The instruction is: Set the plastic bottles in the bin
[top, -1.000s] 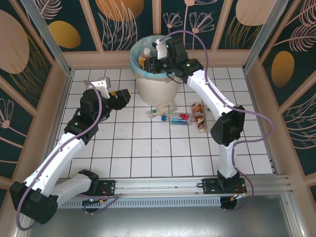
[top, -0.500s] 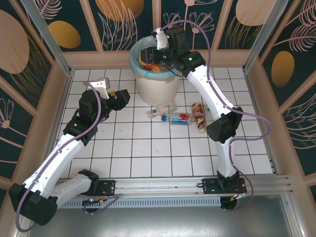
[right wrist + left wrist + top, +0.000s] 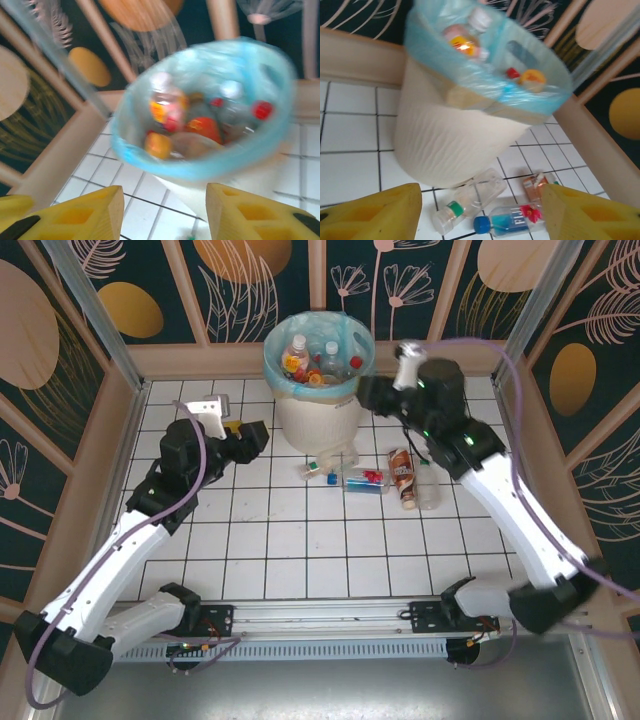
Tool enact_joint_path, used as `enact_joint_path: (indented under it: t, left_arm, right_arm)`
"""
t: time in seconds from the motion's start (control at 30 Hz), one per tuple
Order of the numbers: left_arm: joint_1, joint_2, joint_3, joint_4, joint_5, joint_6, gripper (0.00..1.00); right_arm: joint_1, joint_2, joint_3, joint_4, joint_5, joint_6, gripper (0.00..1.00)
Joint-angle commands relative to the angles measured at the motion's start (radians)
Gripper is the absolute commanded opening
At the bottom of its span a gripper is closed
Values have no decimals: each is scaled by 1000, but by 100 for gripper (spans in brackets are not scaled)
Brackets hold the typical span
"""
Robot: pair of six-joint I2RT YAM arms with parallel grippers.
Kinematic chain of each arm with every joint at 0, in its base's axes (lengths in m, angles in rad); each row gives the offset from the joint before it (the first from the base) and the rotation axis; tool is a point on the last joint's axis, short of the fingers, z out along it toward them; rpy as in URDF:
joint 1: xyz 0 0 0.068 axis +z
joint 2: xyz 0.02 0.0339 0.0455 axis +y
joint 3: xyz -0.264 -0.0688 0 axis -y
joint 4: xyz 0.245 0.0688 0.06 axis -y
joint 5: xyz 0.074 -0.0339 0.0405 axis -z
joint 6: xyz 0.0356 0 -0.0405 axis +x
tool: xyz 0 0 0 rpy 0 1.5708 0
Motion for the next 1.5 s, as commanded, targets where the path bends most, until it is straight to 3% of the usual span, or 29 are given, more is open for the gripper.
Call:
enact_joint_path:
  t: [0.0,0.23,0.33,0.4,0.63,0.87,1.13,1.33,1.47]
  left_arm:
    - [-112,28,72,0,-21,105,65]
    - [-348,191,113,34,-26,196,66]
    - [-386,228,69,120,27,215,66]
    - [-387,229,31,164,-9,176,66]
    - [-386,188,-17,103,-186,95,66]
    - [-387,15,-203,44,-377,7,68]
    - [-387,-144,-276,-46,-483,94,69]
    - [-387,-218,-267,-181,-618,-132,69]
    - [-386,-282,-342,-180,-620,-276,69]
  right_arm:
    - [-84,-128,-192,3,105,85,47]
    - [-97,-263,-465,-29,-100,-71,50]
    - [-67,-270,-557,29,-153,-148,53]
    - [-20,-249,-573,53,-148,-202,54]
    - [164,-56,-505,50,-34,-408,55]
    - [218,154,-370,-5,20,-551,55]
    - [230,269,-272,-7,52,-653,54]
    - [243,398,-109,-86,71,-671,49]
    - [265,503,-2,-146,113,-682,47]
